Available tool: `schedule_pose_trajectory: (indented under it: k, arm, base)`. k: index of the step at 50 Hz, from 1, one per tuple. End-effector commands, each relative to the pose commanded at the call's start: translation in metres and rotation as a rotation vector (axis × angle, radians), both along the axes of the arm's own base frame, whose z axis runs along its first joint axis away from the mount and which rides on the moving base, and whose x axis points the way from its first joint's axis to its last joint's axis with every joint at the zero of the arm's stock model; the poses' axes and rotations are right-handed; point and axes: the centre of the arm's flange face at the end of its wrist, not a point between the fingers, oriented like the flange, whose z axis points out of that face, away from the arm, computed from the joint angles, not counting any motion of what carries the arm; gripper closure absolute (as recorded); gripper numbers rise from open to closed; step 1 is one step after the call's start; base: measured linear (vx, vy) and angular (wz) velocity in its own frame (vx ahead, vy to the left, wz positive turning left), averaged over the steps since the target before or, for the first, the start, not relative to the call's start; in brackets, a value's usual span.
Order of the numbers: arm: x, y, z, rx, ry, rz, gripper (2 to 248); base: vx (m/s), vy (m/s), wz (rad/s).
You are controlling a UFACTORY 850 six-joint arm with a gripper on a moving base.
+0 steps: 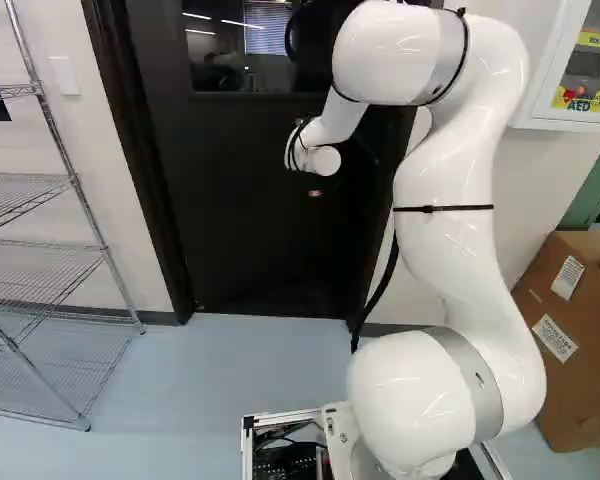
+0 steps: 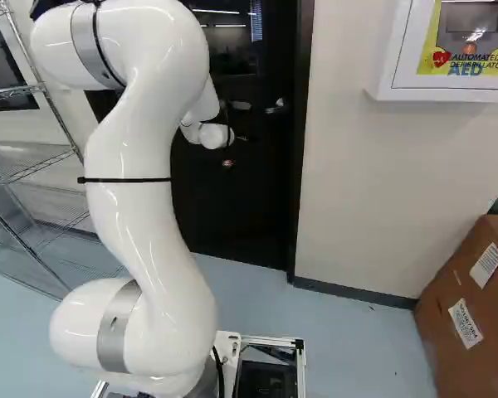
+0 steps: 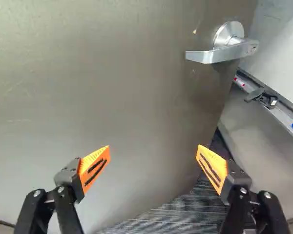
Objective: Open the door and move inside
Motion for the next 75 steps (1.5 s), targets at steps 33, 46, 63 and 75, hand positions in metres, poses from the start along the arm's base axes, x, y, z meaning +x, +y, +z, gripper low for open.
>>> schedule_pose_trajectory:
  k: [33, 46, 63, 75]
  arm:
    - [-0.066, 0.004, 0.007, -0.003, 0.036, 0.015, 3]
    - [-0.092, 0.005, 0.009, -0.004, 0.047, 0.020, 3]
    - [-0.127, 0.006, 0.011, -0.006, 0.057, 0.027, 3]
    - [-0.151, 0.006, 0.014, -0.014, 0.045, 0.038, 3]
  base:
    - [0.000, 0.000, 0.000]
    - [0.000, 0.000, 0.000]
    - [0.000, 0.000, 0.000]
    - [0.000, 0.000, 0.000]
